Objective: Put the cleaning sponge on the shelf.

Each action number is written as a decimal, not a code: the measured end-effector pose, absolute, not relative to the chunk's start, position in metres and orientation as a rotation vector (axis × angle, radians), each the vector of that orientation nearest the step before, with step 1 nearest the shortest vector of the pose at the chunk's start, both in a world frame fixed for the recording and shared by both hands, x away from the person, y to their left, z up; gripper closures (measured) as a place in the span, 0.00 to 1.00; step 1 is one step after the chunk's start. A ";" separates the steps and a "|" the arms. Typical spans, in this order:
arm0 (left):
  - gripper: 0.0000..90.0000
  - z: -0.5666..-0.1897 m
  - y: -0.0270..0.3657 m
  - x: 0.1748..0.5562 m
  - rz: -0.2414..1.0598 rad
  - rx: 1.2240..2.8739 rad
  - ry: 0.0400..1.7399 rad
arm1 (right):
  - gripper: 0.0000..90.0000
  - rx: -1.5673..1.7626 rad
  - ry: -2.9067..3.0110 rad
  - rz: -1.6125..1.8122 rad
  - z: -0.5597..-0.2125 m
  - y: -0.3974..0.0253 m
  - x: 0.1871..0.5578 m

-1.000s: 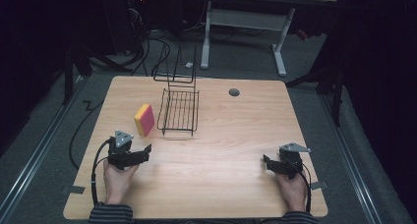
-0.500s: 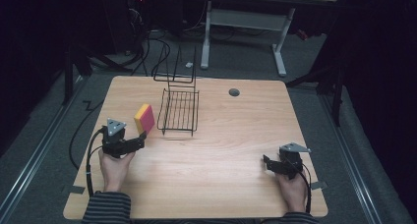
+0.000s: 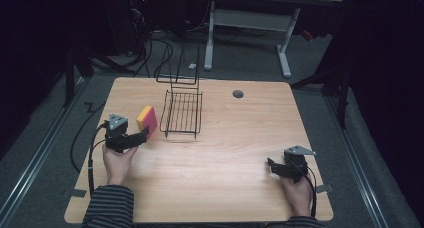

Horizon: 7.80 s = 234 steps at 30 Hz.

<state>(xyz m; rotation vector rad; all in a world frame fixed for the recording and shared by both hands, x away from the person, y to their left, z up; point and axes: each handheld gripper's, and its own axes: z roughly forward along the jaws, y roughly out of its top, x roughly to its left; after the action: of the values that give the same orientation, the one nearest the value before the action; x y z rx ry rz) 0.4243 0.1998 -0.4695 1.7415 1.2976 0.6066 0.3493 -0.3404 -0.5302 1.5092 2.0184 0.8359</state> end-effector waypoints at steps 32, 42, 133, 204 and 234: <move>0.41 -0.501 0.192 0.461 0.599 1.740 1.337 | 0.29 1.503 2.021 0.838 -0.530 -0.340 0.349; 0.56 -0.509 0.190 0.465 0.583 1.758 1.324 | 0.29 1.503 2.021 0.838 -0.530 -0.340 0.349; 0.68 -0.430 0.142 0.437 0.473 1.754 1.026 | 0.29 1.507 2.022 0.844 -0.530 -0.340 0.349; 0.45 -0.487 0.098 0.505 0.497 1.809 1.123 | 0.29 1.507 2.022 0.844 -0.530 -0.340 0.349; 0.17 -0.477 0.129 0.472 0.428 1.807 1.082 | 0.29 1.505 2.022 0.844 -0.530 -0.340 0.349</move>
<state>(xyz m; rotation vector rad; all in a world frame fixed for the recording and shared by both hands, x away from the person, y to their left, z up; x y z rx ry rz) 0.4716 0.1290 -0.4773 1.8070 1.0822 0.4284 0.3491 -0.3397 -0.5304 1.5054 2.0222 0.8438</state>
